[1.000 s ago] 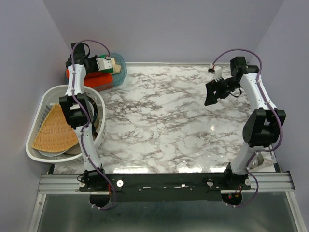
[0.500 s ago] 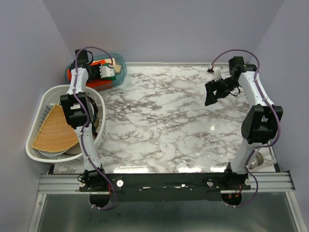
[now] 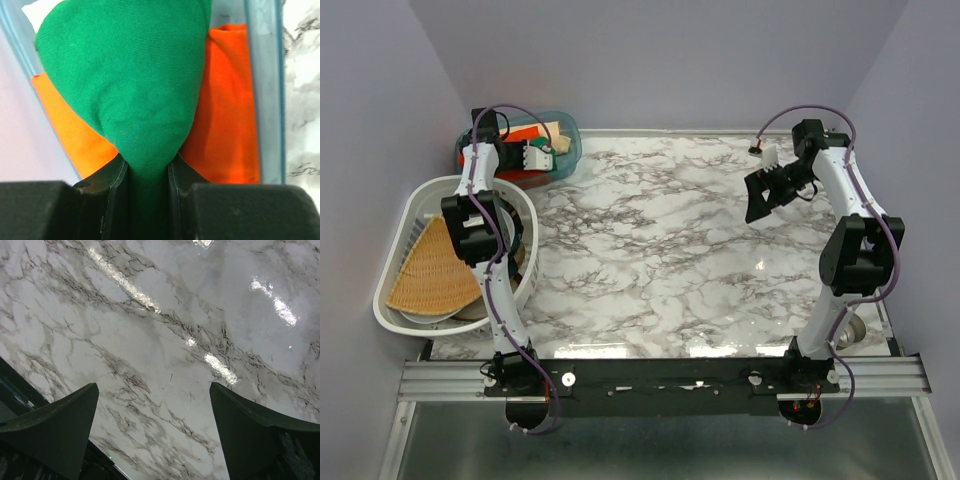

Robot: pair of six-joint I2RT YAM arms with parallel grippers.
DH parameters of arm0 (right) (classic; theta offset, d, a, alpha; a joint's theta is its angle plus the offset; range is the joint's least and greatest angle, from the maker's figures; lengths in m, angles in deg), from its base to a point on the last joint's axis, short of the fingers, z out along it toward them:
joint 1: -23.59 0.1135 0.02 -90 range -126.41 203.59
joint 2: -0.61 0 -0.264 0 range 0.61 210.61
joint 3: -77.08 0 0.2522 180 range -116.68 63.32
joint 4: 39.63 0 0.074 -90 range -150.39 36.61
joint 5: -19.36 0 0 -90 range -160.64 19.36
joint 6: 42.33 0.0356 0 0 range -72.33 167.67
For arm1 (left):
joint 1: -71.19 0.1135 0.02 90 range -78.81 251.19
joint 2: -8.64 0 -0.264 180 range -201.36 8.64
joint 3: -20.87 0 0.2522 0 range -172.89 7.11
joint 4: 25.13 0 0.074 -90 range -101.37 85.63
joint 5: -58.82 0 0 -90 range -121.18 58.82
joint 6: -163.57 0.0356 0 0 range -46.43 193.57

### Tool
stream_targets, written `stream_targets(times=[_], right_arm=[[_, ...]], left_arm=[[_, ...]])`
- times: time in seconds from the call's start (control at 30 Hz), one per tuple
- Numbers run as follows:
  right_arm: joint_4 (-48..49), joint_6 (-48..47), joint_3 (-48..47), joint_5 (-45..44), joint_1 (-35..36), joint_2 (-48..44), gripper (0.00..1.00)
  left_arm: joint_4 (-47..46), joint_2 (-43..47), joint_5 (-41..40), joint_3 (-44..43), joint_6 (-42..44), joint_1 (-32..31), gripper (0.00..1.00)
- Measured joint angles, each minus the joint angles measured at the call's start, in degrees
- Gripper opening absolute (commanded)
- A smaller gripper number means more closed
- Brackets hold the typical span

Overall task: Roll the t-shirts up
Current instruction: Place the T-shirt in the bin.

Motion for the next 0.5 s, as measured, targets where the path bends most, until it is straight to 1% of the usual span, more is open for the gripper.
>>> stream_targets(times=[0.03,0.07,0.1,0.13,0.2,0.23,0.3,0.33,0.37,0.5], right_arm=[[-0.2,0.0,-0.42,-0.02,0.0,0.35,1.0],[-0.24,0.0,-0.9,-0.02,0.0,0.79,1.0],[-0.22,0.0,-1.2,-0.02,0.0,1.07,1.0],[-0.26,0.0,-1.53,-0.02,0.0,1.42,1.0],[-0.24,0.0,-1.7,-0.04,0.0,1.79,1.0],[-0.28,-0.02,-1.7,-0.04,0.0,1.86,1.0],[-0.28,-0.2,-1.7,-0.07,0.0,1.86,1.0],[-0.28,-0.28,-1.7,-0.04,0.0,1.86,1.0],[-0.28,-0.35,-1.7,-0.04,0.0,1.86,1.0],[-0.28,-0.46,-1.7,-0.04,0.0,1.86,1.0]], left_arm=[[-0.11,0.0,0.04,0.46,-0.02,0.04,0.0],[-0.33,0.11,0.09,1.03,-0.04,0.11,0.06],[-0.72,0.37,0.11,2.19,-0.09,0.13,0.18],[-1.38,0.66,0.11,3.37,-0.15,0.15,0.37],[-2.19,1.07,0.09,4.55,-0.17,0.2,0.46],[-2.51,1.22,0.11,4.87,-0.24,0.2,0.53],[-2.58,1.55,0.07,5.14,-0.85,0.2,0.59],[-2.47,1.62,0.07,5.25,-1.11,0.2,0.85],[-2.4,1.81,0.09,5.4,-1.4,0.24,0.98],[-2.14,3.48,0.68,5.4,-4.57,0.26,0.98]])
